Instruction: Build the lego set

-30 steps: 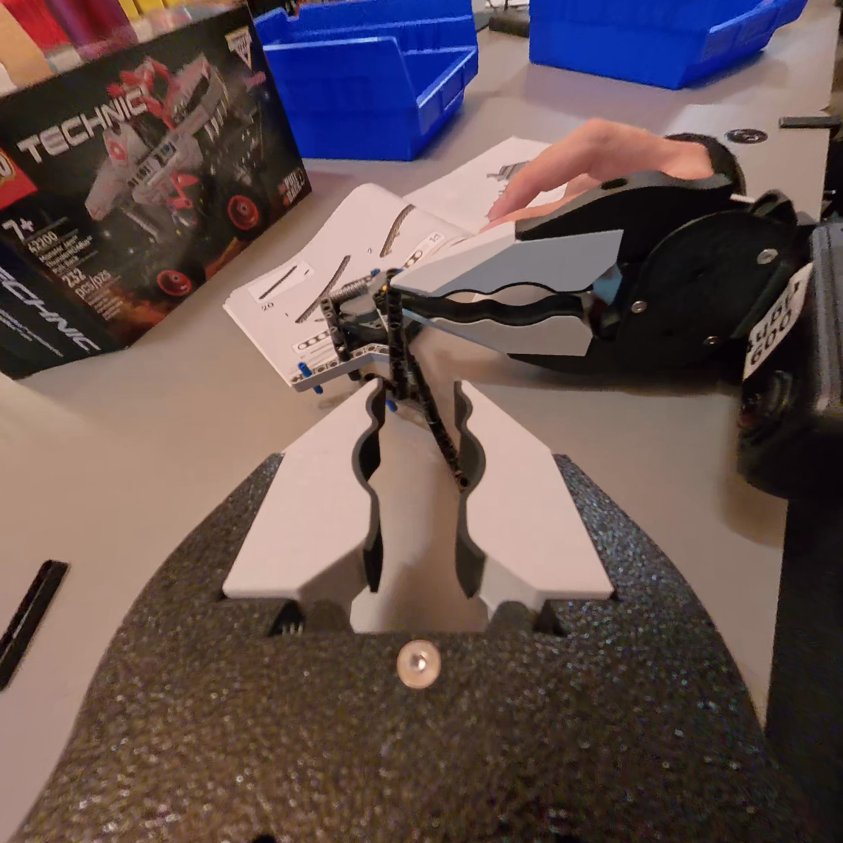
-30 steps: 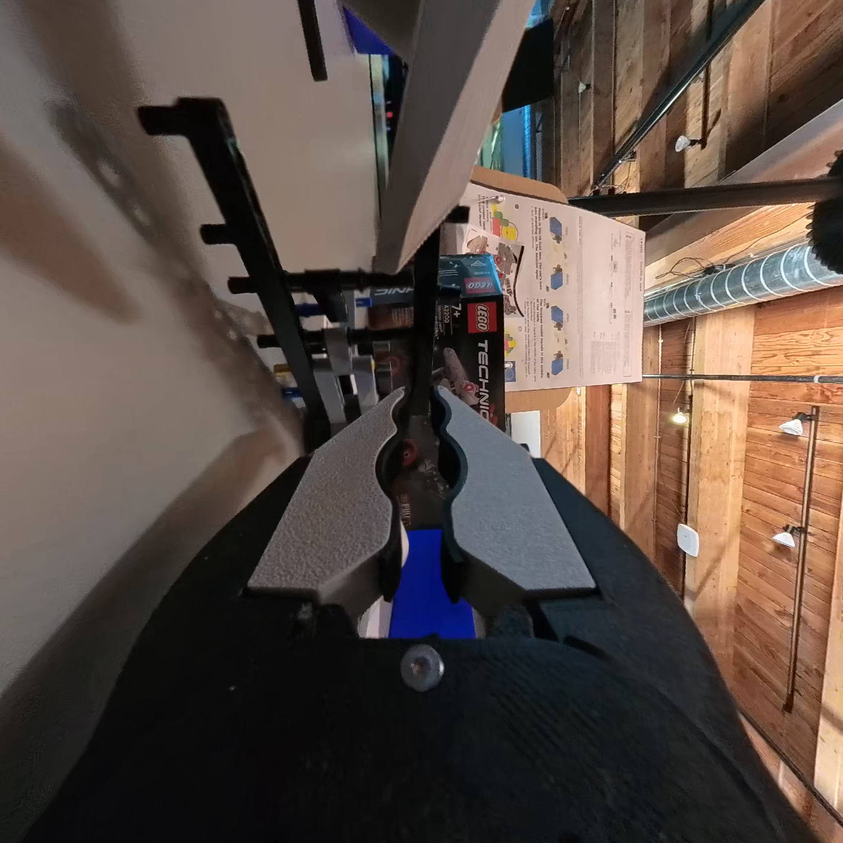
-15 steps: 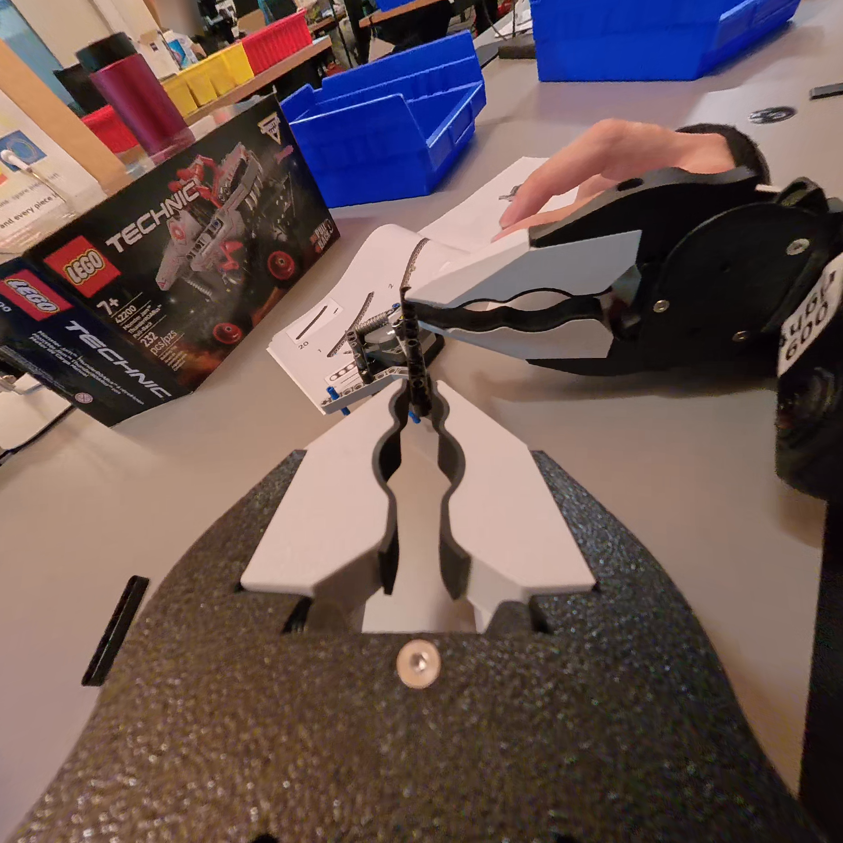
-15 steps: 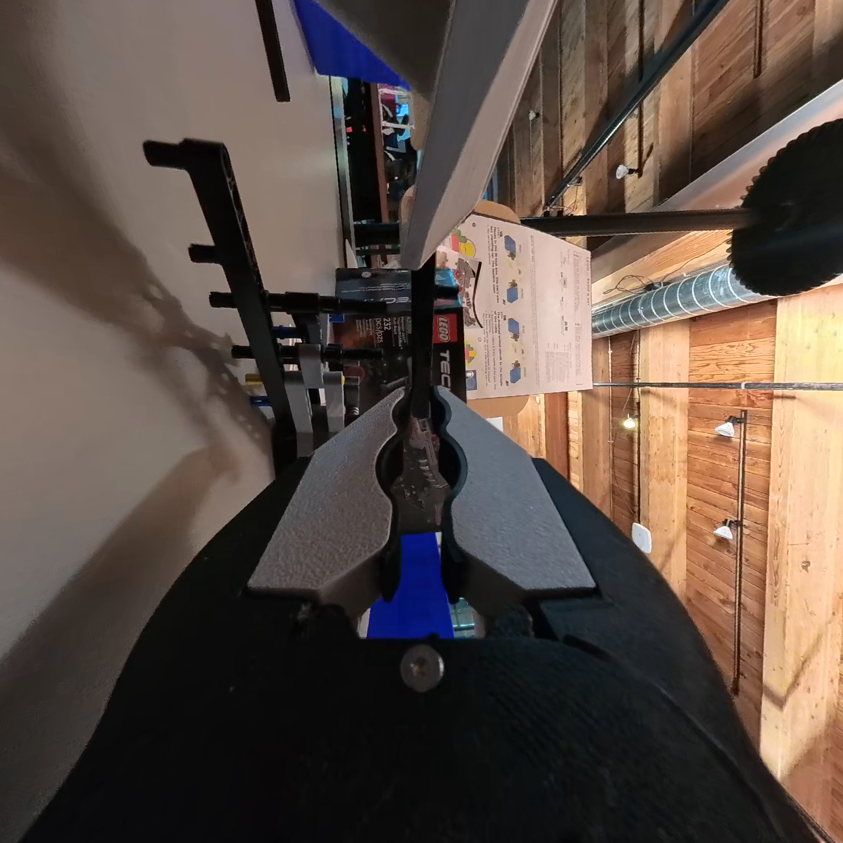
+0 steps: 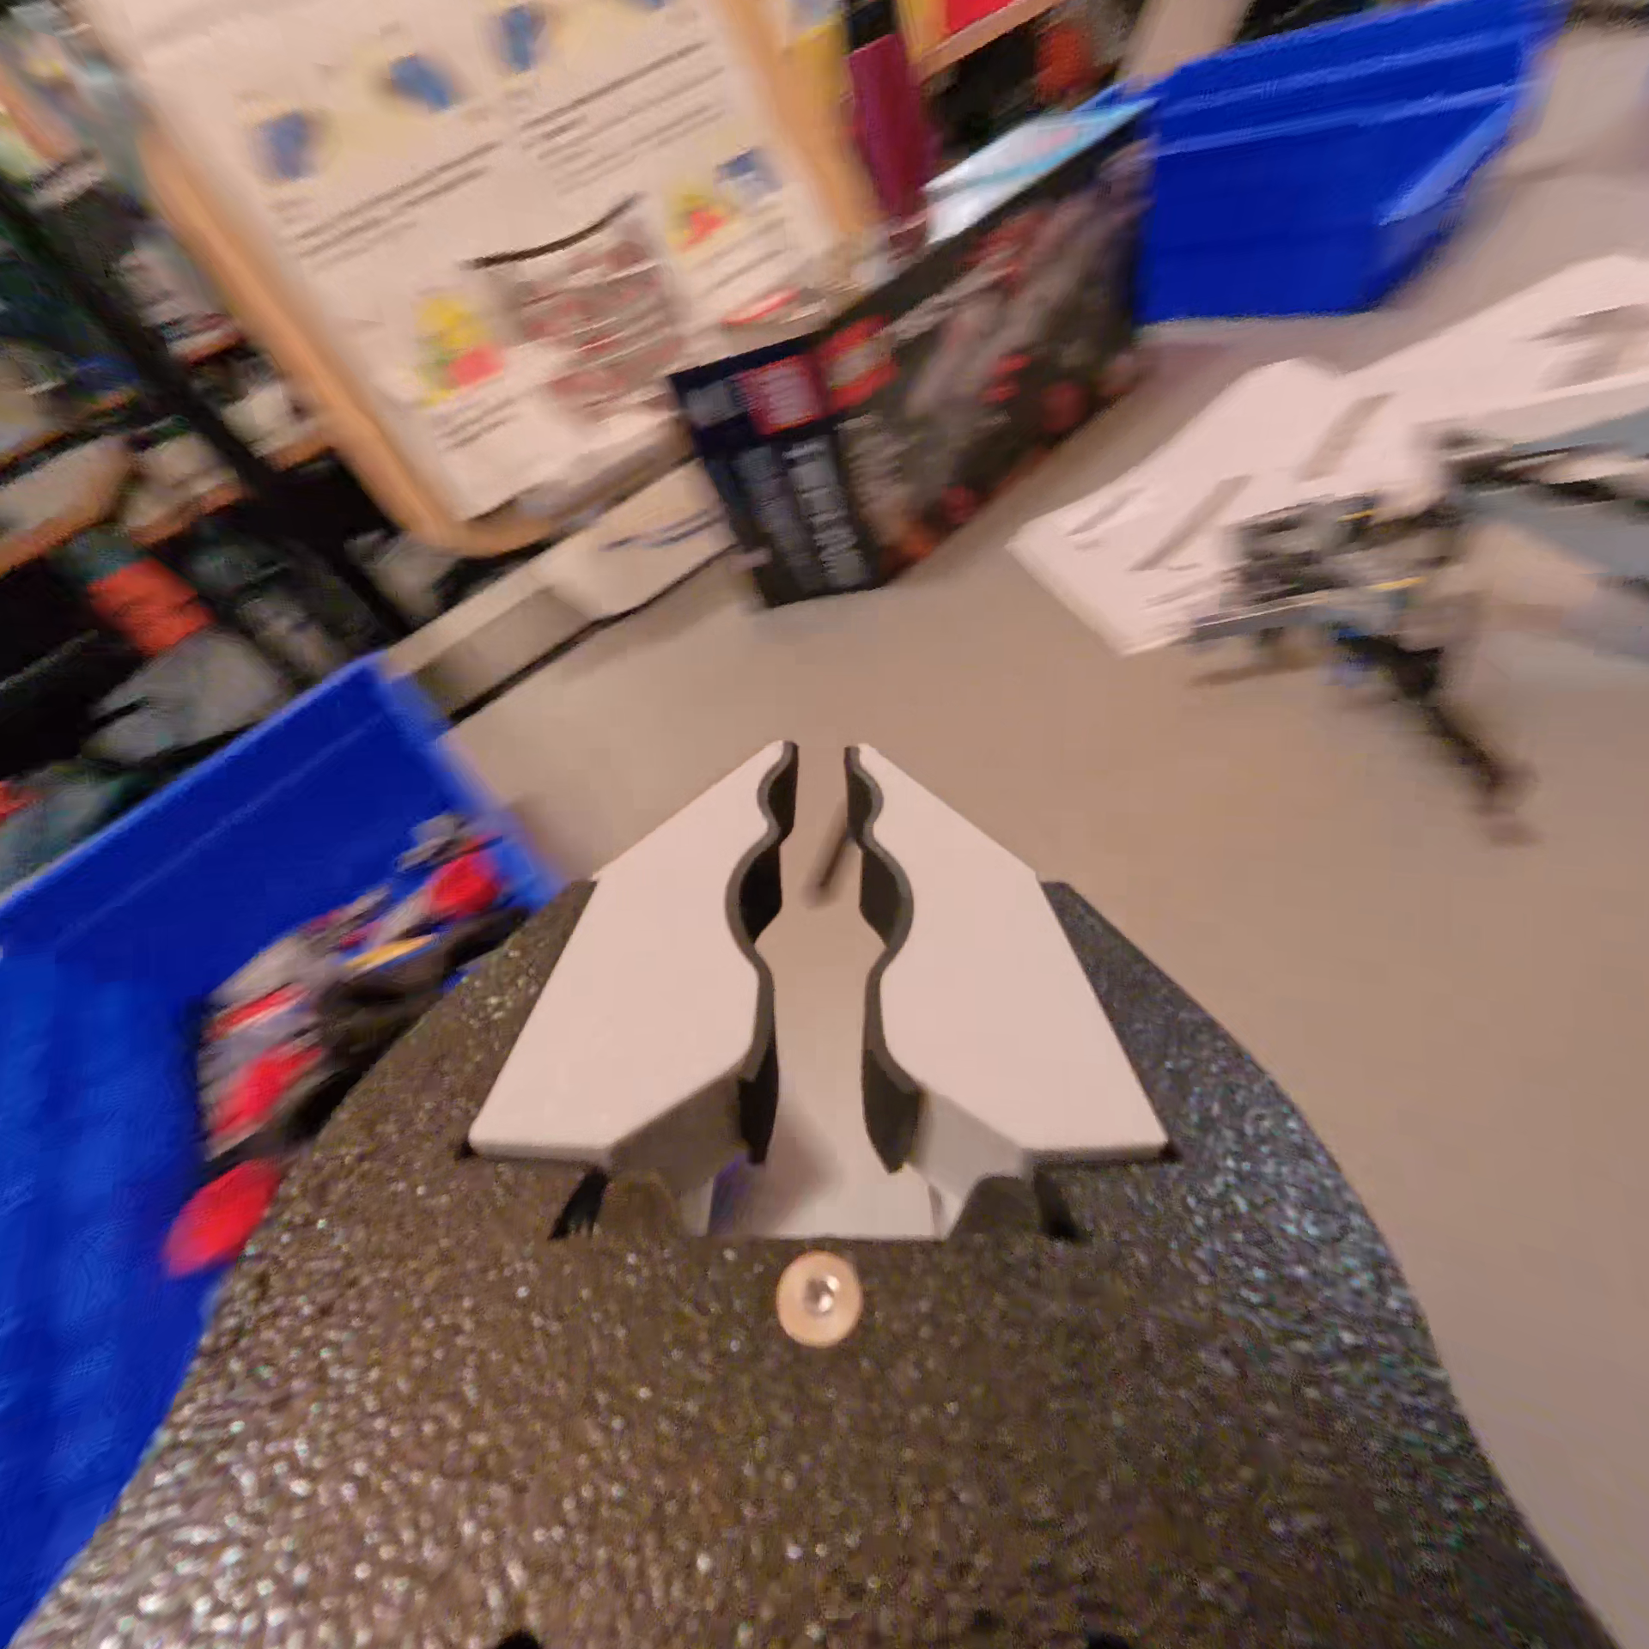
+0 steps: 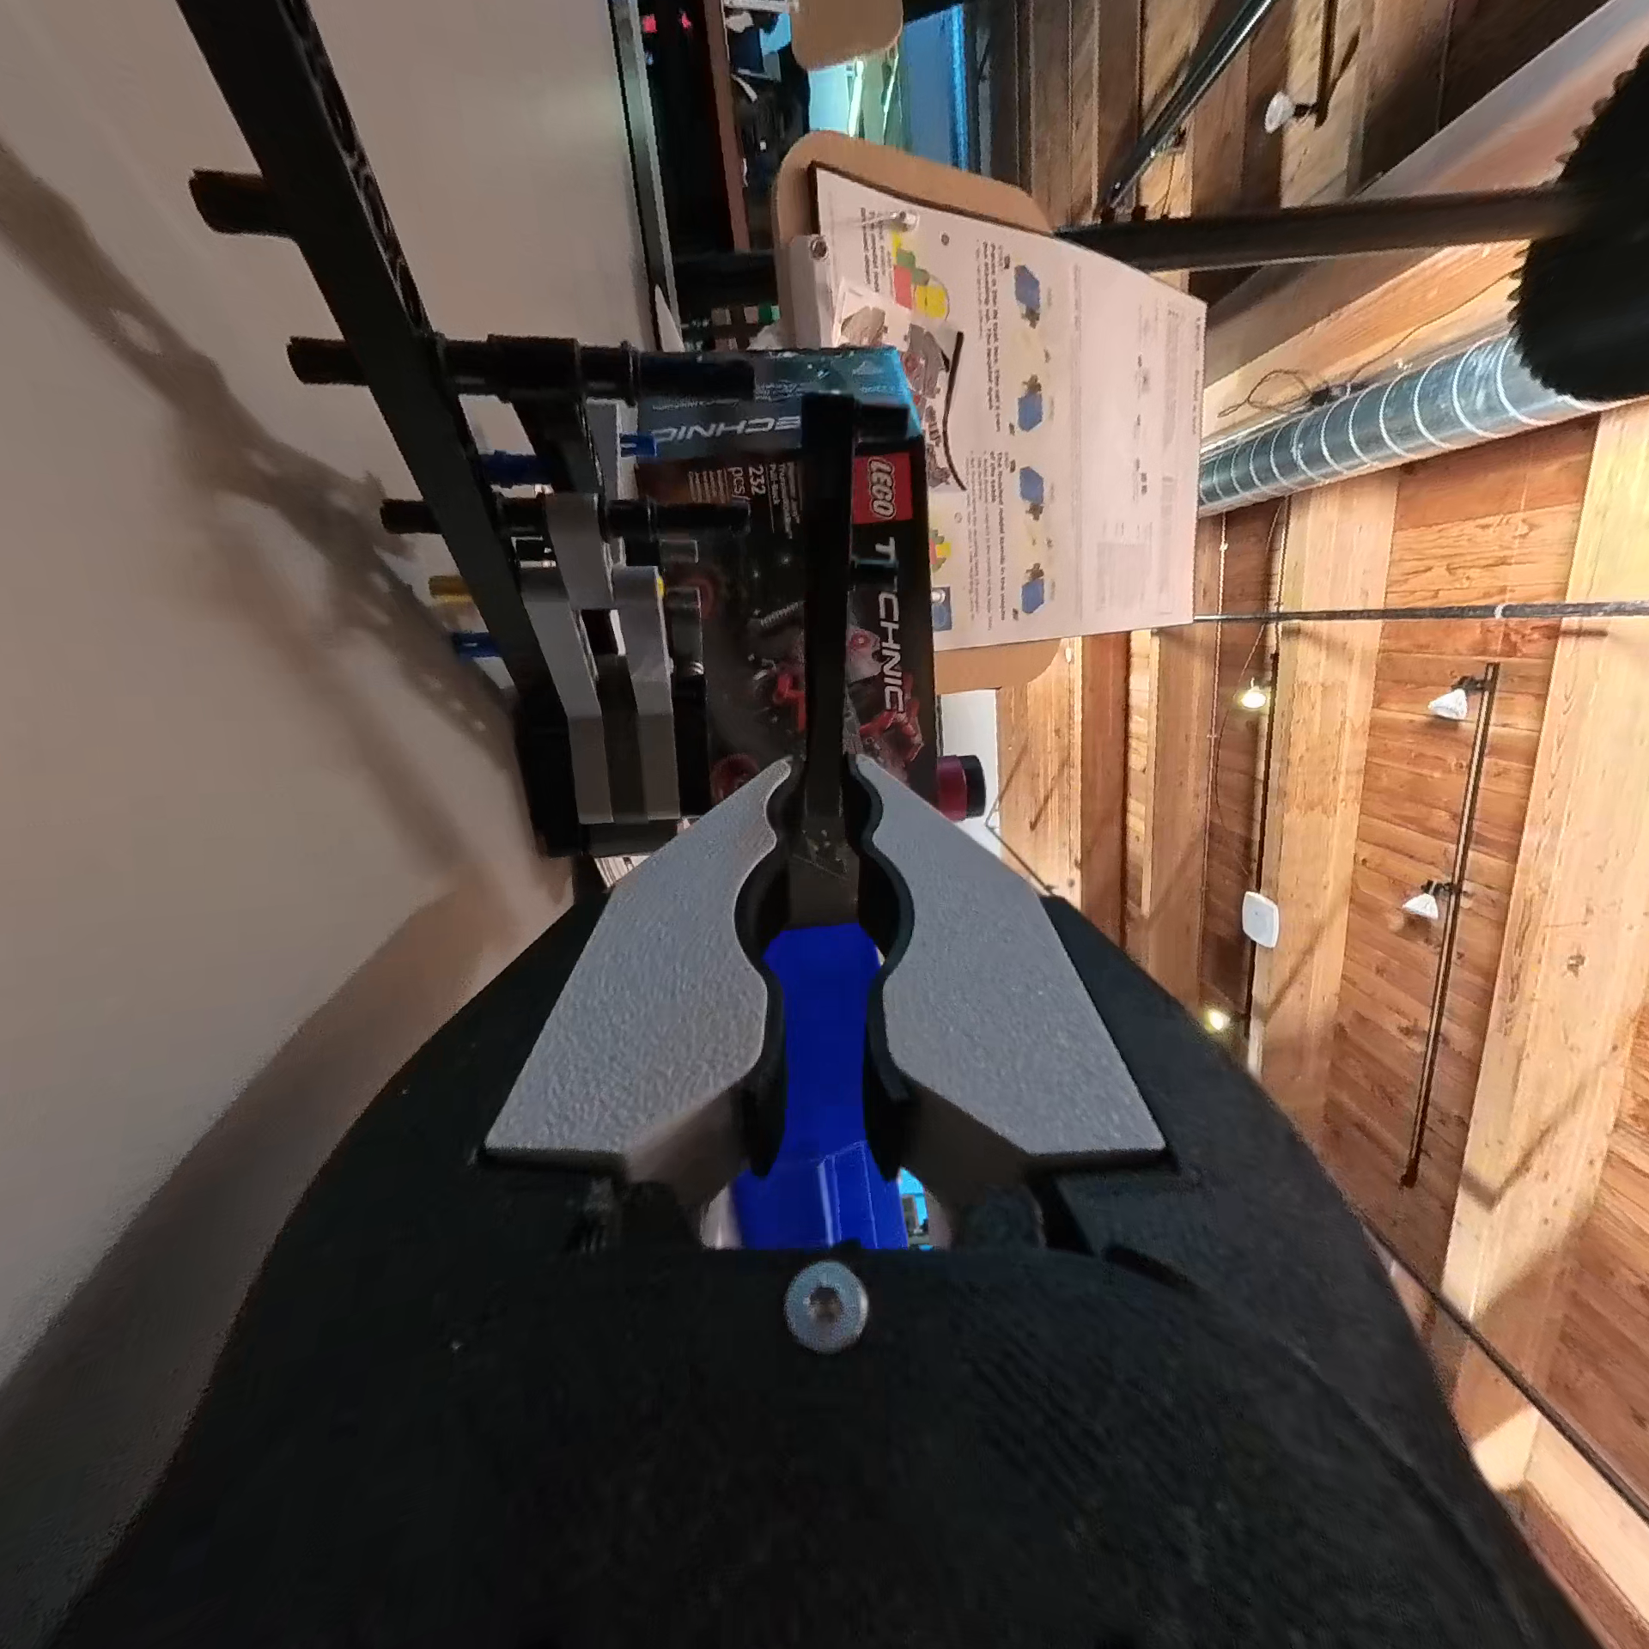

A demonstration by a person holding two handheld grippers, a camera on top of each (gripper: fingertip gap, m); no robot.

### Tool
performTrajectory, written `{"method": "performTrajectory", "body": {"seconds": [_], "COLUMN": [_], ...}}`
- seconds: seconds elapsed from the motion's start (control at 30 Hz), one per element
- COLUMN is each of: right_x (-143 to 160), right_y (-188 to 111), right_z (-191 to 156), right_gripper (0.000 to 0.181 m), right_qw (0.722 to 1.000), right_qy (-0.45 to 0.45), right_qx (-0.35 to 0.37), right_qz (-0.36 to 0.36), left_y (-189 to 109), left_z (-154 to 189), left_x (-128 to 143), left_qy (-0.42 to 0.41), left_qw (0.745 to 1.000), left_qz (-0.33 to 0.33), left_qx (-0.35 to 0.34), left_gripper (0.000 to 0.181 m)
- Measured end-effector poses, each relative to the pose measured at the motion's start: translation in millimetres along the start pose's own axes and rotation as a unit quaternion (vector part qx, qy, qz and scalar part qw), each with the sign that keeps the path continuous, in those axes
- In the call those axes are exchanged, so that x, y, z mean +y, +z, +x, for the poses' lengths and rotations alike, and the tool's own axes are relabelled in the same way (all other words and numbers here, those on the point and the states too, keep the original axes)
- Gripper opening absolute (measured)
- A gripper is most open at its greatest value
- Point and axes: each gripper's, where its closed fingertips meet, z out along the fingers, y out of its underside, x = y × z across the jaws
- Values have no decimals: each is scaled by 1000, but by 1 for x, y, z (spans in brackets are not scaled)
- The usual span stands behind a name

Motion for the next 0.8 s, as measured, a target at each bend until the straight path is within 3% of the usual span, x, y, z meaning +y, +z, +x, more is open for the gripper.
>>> {"method": "performTrajectory", "body": {"seconds": [0.07, 0.13, 0.23, 0.37, 0.47, 0.53, 0.67, 0.73, 0.8], "right_x": [3, 5, 8, 9, 14, 17, 17, 16, 15], "right_y": [2, 5, 8, 7, 7, 8, 8, 9, 9], "right_z": [-3, -8, -15, -13, -11, -11, -14, -16, -18], "right_gripper": [6, 6, 6, 6, 6, 6, 6, 6, 6], "right_qw": [1000, 1000, 999, 999, 999, 999, 999, 999, 999], "right_qy": [2, -2, -9, -10, -11, -4, -6, -8, -7], "right_qx": [-6, -16, -30, -22, -18, -19, -28, -32, -36], "right_qz": [-7, -14, -24, -26, -38, -43, -42, -41, -40], "left_y": [-11, -13, 6, 50, 69, 81, 86, 88, 88], "left_z": [-76, -139, -198, -266, -295, -298, -308, -309, -308], "left_x": [23, 55, 96, 142, 176, 191, 208, 208, 211], "left_qy": [7, -3, -19, 42, 87, 118, 220, 274, 262], "left_qw": [993, 975, 940, 886, 840, 827, 776, 760, 765], "left_qz": [-70, -176, -326, -457, -531, -546, -581, -577, -577], "left_qx": [-94, -136, -103, -64, -63, -64, -108, -116, -114], "left_gripper": [10, 21, 35, 42, 46, 44, 34, 30, 14]}}
